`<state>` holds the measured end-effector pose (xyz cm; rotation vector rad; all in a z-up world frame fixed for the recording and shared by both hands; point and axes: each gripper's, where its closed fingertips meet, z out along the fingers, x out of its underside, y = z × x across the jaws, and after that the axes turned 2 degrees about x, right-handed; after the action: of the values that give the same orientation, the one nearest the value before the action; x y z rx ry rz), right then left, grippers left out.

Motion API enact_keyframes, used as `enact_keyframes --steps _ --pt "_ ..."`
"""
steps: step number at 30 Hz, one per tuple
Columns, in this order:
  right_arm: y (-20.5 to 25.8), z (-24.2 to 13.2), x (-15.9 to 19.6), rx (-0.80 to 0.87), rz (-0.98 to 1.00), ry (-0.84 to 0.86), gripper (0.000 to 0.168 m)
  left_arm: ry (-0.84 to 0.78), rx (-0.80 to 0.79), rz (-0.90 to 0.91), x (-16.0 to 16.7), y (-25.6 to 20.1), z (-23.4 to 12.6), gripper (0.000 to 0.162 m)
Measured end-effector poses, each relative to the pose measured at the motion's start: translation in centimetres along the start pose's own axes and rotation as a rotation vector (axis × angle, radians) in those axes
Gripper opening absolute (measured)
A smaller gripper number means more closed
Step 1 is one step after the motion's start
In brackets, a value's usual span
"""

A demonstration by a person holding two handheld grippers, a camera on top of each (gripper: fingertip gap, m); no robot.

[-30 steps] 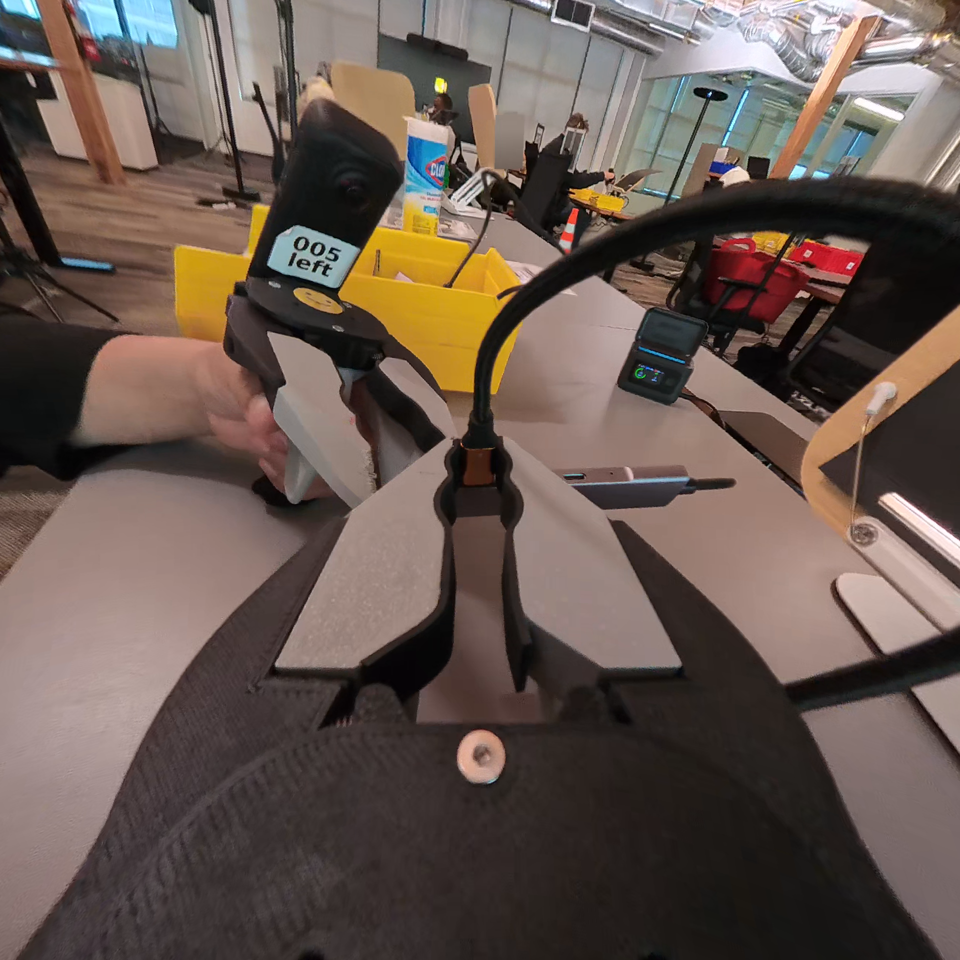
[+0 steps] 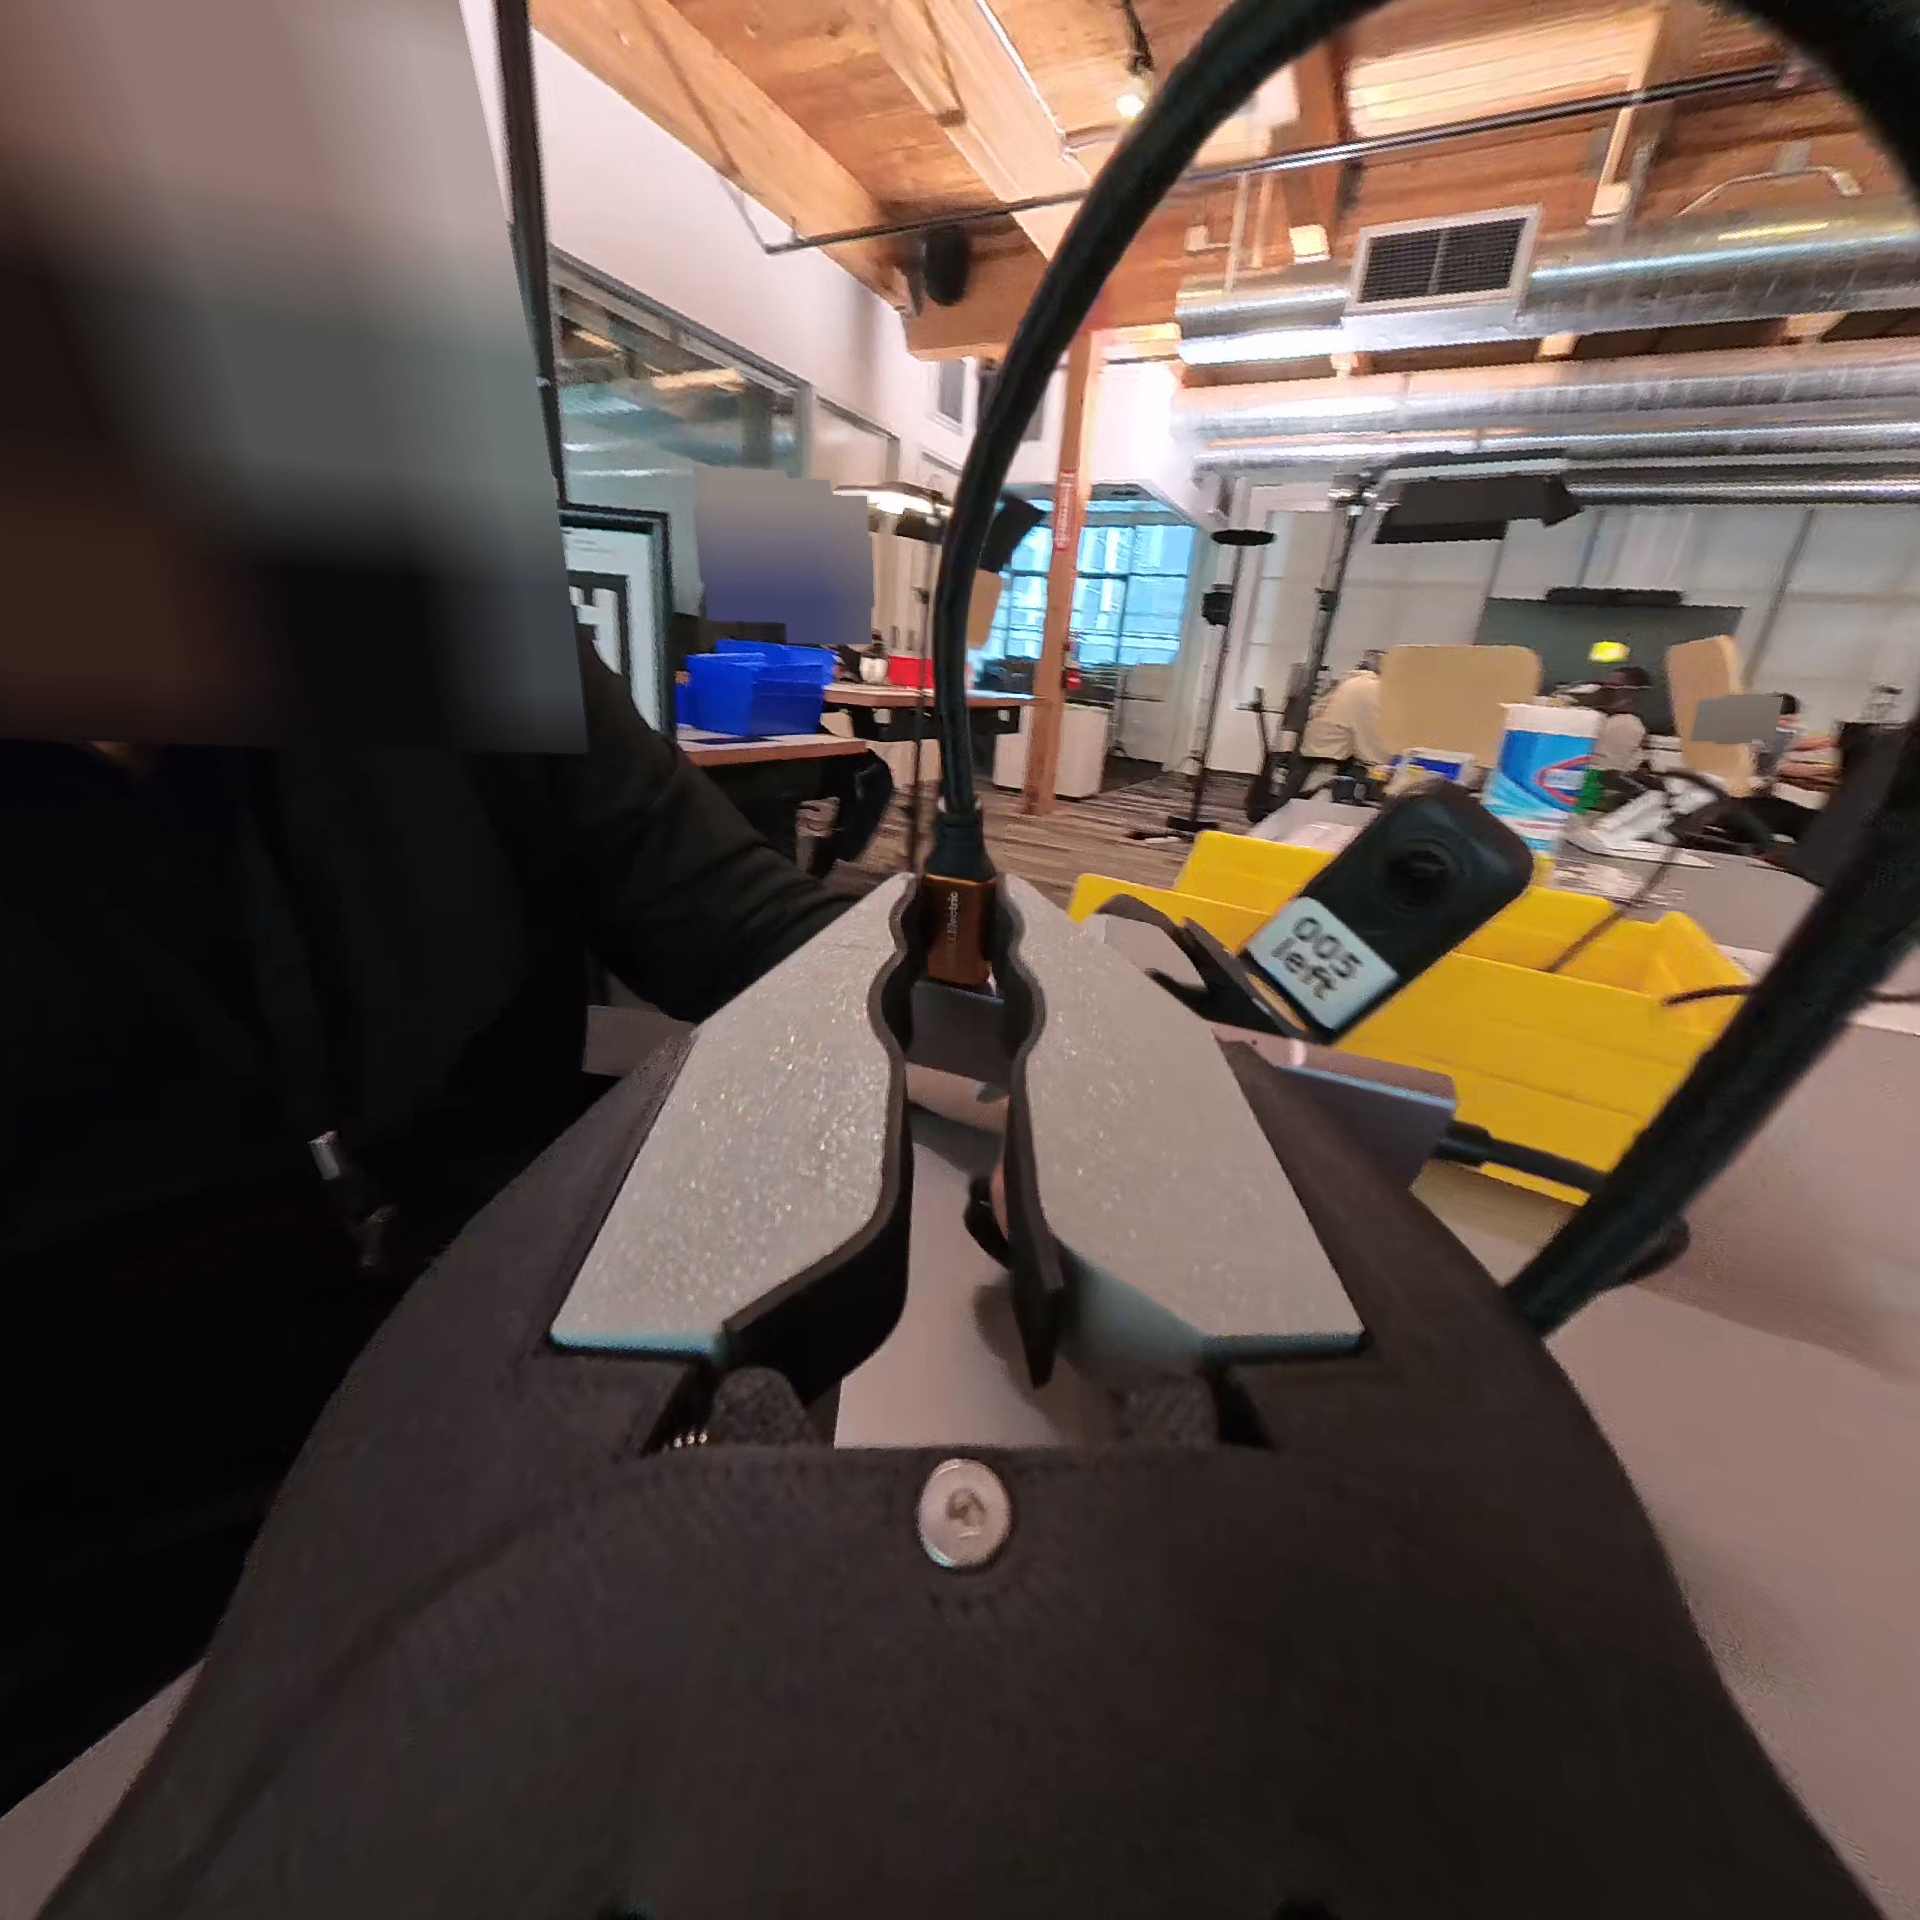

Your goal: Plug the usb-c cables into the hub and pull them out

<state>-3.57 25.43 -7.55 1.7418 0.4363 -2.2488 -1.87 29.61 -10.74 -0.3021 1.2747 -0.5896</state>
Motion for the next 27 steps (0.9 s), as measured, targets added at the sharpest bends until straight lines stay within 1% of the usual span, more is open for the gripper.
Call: enact_keyframes --steps 2,4,7,9,12,14,16,19,20,21,24,27 --pt "0.9 0.4 -0.1 -0.066 0.035 -0.028 0.009 0.015 0.052 -0.032 0.5 -0.7 0.6 0.048" --pt "1.1 0.7 0.1 -0.086 0.054 -0.025 0.009 0.006 0.107 -0.068 0.5 -1.4 0.9 0.048" --pt "1.1 0.5 0.2 -0.101 0.089 -0.032 0.009 -0.009 0.111 -0.065 0.4 -1.3 0.8 0.045" --pt "0.7 0.3 -0.1 -0.083 0.086 -0.048 0.009 -0.034 0.118 -0.047 -0.1 -1.4 0.7 0.038" --pt "-0.4 -0.4 -1.0 -0.023 0.082 -0.097 0.009 -0.112 0.117 0.037 -1.6 -1.9 -0.1 0.017" --pt "-1.1 -0.9 -1.2 0.014 0.092 -0.112 0.008 -0.137 0.086 0.092 -2.1 -1.9 -0.3 0.011" --pt "-1.6 -1.1 -1.0 0.036 0.108 -0.113 0.007 -0.154 0.049 0.118 -2.4 -1.5 -0.3 0.013" --pt "-2.0 -0.4 0.4 0.057 0.114 -0.052 0.008 -0.204 0.019 0.089 -3.1 -0.8 -0.5 0.017" --pt "-1.9 0.1 1.1 0.048 0.123 -0.024 0.009 -0.207 0.026 0.085 -3.1 -0.9 -0.4 0.018" --pt "-1.6 0.5 1.4 0.030 0.125 -0.021 0.009 -0.201 0.040 0.085 -3.0 -1.1 -0.3 0.015" --pt "-1.4 0.9 0.9 0.021 0.113 -0.060 0.009 -0.197 0.086 0.091 -2.9 -2.0 -0.2 0.017" --pt "-1.7 0.8 0.6 0.029 0.127 -0.087 0.008 -0.181 0.069 0.097 -2.8 -1.7 -0.2 0.019"
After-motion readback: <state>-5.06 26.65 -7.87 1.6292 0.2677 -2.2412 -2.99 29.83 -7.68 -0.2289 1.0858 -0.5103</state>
